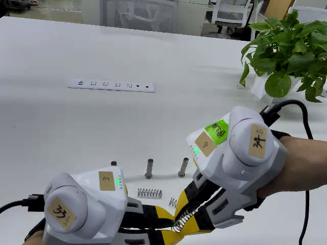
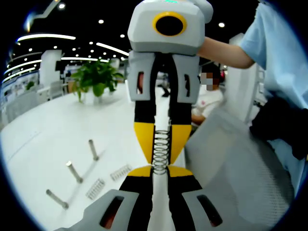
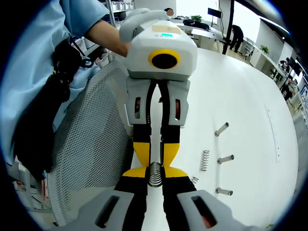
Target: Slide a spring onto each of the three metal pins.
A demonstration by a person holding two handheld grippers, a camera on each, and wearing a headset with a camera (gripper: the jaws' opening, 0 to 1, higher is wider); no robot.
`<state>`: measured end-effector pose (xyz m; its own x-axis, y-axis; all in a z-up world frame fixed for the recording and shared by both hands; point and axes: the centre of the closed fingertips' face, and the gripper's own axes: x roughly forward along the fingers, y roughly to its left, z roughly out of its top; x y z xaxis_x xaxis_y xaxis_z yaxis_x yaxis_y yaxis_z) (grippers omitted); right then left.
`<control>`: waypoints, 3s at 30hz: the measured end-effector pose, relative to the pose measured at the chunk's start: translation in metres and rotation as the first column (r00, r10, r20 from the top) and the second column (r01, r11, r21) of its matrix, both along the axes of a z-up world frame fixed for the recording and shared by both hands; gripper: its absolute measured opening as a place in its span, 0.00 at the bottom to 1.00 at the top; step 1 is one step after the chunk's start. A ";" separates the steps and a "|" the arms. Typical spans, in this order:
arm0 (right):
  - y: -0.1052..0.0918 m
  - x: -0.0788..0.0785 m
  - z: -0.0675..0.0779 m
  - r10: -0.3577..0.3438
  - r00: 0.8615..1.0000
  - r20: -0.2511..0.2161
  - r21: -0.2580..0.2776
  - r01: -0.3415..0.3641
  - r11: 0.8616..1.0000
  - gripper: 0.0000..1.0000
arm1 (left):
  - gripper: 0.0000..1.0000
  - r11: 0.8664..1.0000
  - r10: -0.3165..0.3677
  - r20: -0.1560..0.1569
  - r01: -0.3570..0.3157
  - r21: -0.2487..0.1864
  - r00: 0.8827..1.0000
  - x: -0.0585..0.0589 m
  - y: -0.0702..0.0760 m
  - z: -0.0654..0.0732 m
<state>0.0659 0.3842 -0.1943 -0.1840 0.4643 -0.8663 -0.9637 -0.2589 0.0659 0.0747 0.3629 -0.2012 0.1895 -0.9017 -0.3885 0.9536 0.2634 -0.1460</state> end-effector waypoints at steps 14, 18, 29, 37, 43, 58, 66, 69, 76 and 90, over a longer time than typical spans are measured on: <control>0.006 0.005 0.003 0.017 1.000 0.001 -0.021 -0.017 1.000 0.12 | 0.12 0.997 0.072 -0.012 -0.072 -0.026 0.997 0.003 0.007 0.001; 0.008 0.008 0.003 0.028 1.000 0.011 -0.033 -0.027 0.999 0.12 | 0.25 0.990 0.140 -0.028 -0.141 -0.022 0.990 0.007 0.019 -0.003; 0.019 0.022 0.008 0.068 0.997 0.038 -0.045 -0.067 0.997 0.12 | 0.64 0.927 0.375 -0.015 -0.375 0.019 0.927 0.028 0.069 -0.011; 0.031 0.036 0.008 0.126 0.989 0.082 -0.081 -0.119 0.990 0.12 | 1.00 0.856 0.515 0.000 -0.515 0.053 0.857 0.038 0.094 -0.015; 0.045 0.047 0.011 0.162 0.981 0.103 -0.084 -0.154 0.984 0.12 | 1.00 0.818 0.570 0.000 -0.567 0.092 0.822 0.041 0.109 -0.025; 0.086 0.092 0.009 0.228 0.948 0.222 -0.096 -0.212 0.973 0.12 | 1.00 0.776 0.619 0.029 -0.617 0.128 0.785 0.040 0.122 -0.037; 0.103 0.119 0.010 0.252 0.936 0.244 -0.129 -0.226 0.966 0.12 | 1.00 0.780 0.608 0.049 -0.608 0.151 0.792 0.038 0.123 -0.042; 0.105 0.127 0.005 0.270 0.933 0.239 -0.161 -0.236 0.958 0.12 | 1.00 0.778 0.607 0.067 -0.609 0.150 0.792 0.039 0.124 -0.039; 0.111 0.130 -0.008 0.313 0.923 0.225 -0.210 -0.268 0.940 0.12 | 1.00 0.782 0.593 0.092 -0.599 0.174 0.800 0.037 0.123 -0.042; 0.114 0.129 -0.025 0.353 0.915 0.196 -0.248 -0.302 0.920 0.12 | 1.00 0.771 0.606 0.087 -0.611 0.178 0.790 0.036 0.125 -0.042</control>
<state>0.1953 0.4981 -0.2195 -0.0764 0.2175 -0.9731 -0.8209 -0.5677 -0.0624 0.1110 0.4881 -0.2436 0.6848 -0.5051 -0.5253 0.5868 0.8096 -0.0136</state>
